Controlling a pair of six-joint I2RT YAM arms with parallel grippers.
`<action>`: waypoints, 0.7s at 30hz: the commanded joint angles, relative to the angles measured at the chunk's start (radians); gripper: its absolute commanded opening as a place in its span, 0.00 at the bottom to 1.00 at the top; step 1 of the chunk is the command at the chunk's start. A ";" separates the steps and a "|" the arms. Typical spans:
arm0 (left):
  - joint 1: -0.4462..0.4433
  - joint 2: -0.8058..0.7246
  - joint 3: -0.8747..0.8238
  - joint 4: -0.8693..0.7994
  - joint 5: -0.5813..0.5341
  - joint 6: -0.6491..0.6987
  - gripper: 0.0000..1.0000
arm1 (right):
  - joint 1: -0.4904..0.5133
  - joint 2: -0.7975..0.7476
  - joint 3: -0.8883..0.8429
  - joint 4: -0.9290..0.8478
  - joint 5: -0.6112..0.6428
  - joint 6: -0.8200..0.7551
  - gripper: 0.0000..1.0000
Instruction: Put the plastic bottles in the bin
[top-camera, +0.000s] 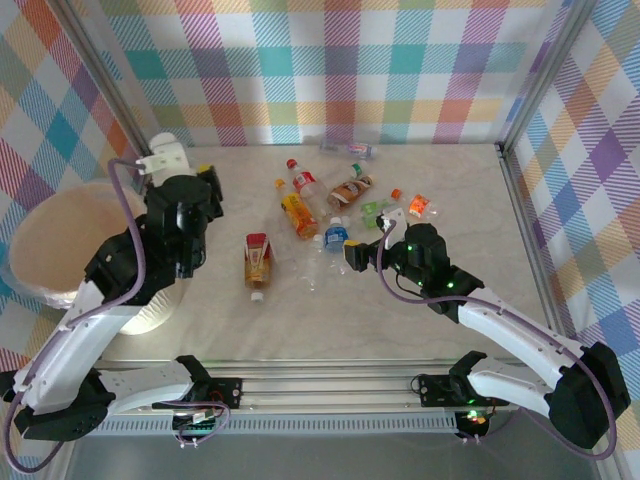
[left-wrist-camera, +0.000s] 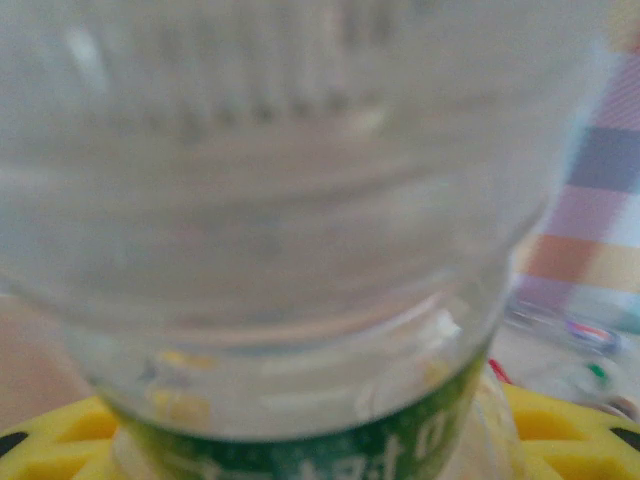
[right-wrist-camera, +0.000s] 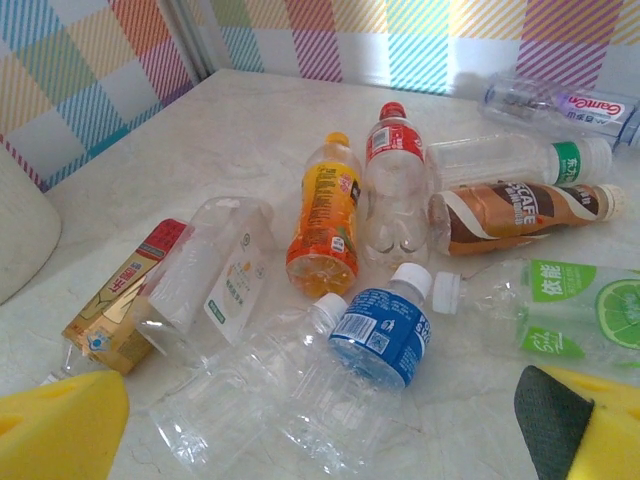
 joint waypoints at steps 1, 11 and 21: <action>0.080 -0.036 0.019 -0.057 -0.212 0.113 0.45 | 0.002 -0.006 -0.012 0.043 0.011 0.007 1.00; 0.531 -0.126 -0.106 -0.070 -0.092 0.214 0.45 | 0.002 -0.010 -0.014 0.039 0.017 0.014 1.00; 0.839 -0.082 -0.174 -0.188 0.257 0.105 0.45 | 0.002 -0.016 -0.023 0.033 0.028 0.000 1.00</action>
